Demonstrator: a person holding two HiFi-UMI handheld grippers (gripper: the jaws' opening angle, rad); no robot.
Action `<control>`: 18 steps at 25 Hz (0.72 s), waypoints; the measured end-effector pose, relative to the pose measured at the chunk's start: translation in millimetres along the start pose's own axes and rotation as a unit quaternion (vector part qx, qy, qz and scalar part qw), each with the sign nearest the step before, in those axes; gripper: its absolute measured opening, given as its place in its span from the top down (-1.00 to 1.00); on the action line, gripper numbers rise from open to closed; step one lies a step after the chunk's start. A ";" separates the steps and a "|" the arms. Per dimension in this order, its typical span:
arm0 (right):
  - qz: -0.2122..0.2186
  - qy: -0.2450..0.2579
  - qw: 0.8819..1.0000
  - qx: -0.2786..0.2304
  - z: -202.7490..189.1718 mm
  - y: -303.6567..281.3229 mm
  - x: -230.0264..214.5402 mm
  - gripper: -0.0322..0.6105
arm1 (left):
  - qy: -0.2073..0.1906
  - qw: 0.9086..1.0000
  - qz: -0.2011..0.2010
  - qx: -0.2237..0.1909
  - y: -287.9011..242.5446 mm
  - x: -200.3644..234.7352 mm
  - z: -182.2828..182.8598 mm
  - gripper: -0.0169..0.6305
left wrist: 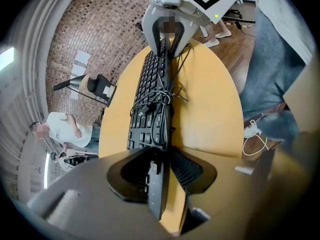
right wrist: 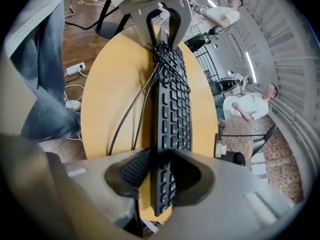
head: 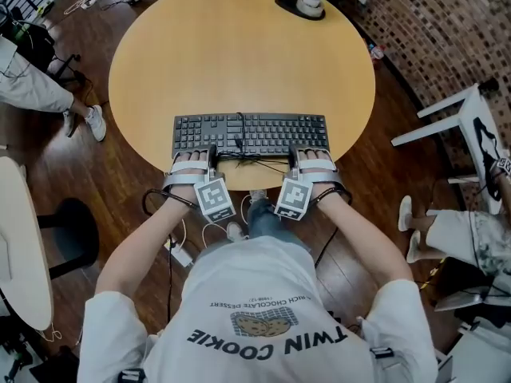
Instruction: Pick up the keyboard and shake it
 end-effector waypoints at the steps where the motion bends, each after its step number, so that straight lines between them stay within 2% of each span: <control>1: 0.000 0.000 1.000 0.002 0.6 0.2 -0.1 0.51 | 0.002 1.000 -0.004 -0.001 0.5 0.8 -0.2 0.53; 10: 0.022 -0.009 1.000 -0.015 -4.5 0.8 -7.0 0.54 | 0.004 0.998 -0.059 -0.006 0.6 15.3 0.4 0.54; 14: 0.088 -0.026 0.995 -0.029 -5.6 7.8 -27.8 0.55 | 0.016 0.993 -0.112 -0.015 6.2 36.3 -2.5 0.55; 18: 0.171 -0.035 0.983 -0.063 -11.9 11.6 -60.0 0.57 | 0.029 0.984 -0.177 -0.022 8.5 66.7 -3.6 0.56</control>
Point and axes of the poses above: the fingertips, and each gripper's own axes: y backward along the fingers, x to its left, z out of its top, the point moved 10 cm from there along y, backward along the fingers, and after that the axes turned 2 degrees about -y, right-handed, at the moved point
